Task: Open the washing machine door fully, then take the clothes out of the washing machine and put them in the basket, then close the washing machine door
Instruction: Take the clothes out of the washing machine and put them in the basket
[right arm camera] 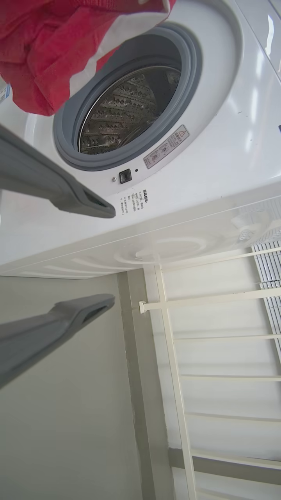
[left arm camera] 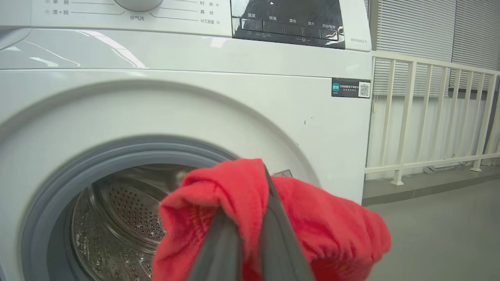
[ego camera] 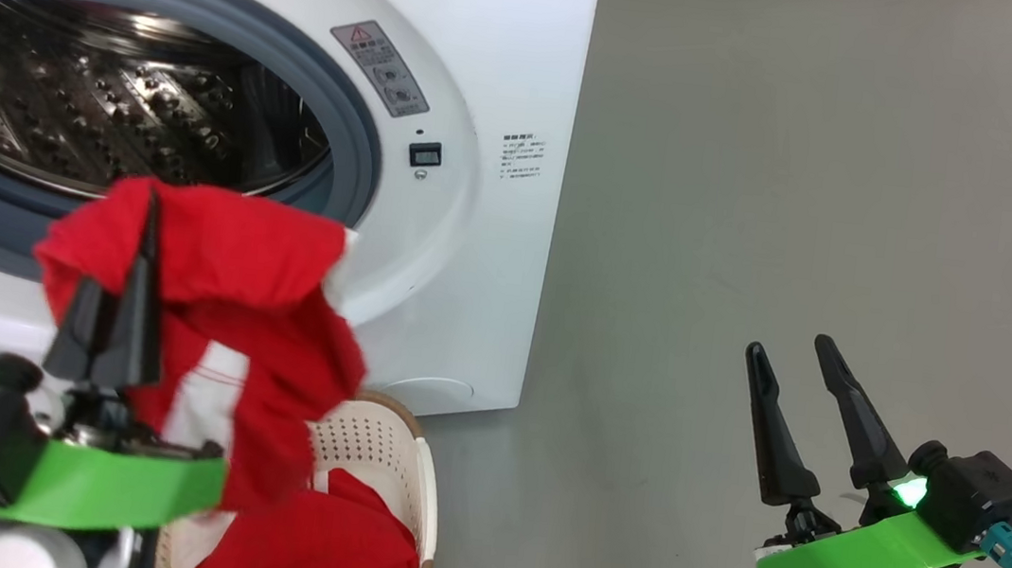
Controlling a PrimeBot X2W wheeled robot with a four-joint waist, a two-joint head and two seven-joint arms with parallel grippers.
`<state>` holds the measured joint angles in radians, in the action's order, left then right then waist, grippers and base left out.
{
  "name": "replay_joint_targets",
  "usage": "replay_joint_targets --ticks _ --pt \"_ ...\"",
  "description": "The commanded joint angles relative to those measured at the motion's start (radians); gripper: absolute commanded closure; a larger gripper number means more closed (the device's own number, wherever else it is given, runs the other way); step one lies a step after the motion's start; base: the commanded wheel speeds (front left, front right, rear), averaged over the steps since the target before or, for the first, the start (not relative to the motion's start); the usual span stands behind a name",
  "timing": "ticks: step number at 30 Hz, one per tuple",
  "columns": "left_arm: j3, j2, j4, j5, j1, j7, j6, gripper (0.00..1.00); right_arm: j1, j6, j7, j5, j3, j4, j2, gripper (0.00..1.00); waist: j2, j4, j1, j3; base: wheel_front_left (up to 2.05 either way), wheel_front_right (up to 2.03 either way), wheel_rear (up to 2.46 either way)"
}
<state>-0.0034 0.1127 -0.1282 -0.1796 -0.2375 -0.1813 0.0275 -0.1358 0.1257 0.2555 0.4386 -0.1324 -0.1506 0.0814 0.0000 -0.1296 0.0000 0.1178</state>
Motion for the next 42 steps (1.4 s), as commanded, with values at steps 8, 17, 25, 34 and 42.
replay_joint_targets --ticks 8,17,25,34,42 --pt "0.005 -0.027 0.026 -0.054 0.075 0.012 0.023 1.00 -0.017 0.005 0.006 0.008 -0.011 0.038 -0.009 0.00 0.0000 0.005 0.0000 0.046 0.00 0.00 0.00" --pt "-0.033 -0.043 0.338 -0.073 0.030 0.036 0.047 1.00 -0.037 0.005 0.006 -0.004 -0.006 0.053 0.011 0.00 0.0000 0.025 0.0000 0.124 0.00 0.00 0.00" --pt "-0.016 -0.044 0.666 -0.143 -0.092 -0.004 -0.010 1.00 -0.083 0.005 0.006 -0.004 -0.030 0.061 0.010 0.00 0.0000 0.023 0.0000 0.205 0.00 0.00 0.00" --pt "-0.007 -0.053 1.026 -0.215 -0.316 -0.021 -0.049 1.00 -0.130 0.005 0.006 0.004 -0.044 0.065 0.008 0.00 0.0000 0.018 0.0000 0.311 0.00 0.00 0.00" --pt "-0.011 -0.054 1.263 -0.240 -0.464 -0.021 -0.080 1.00 -0.179 0.005 0.006 0.017 -0.060 0.072 -0.006 0.00 0.0000 -0.004 0.0000 0.384 0.00 0.00 0.00"
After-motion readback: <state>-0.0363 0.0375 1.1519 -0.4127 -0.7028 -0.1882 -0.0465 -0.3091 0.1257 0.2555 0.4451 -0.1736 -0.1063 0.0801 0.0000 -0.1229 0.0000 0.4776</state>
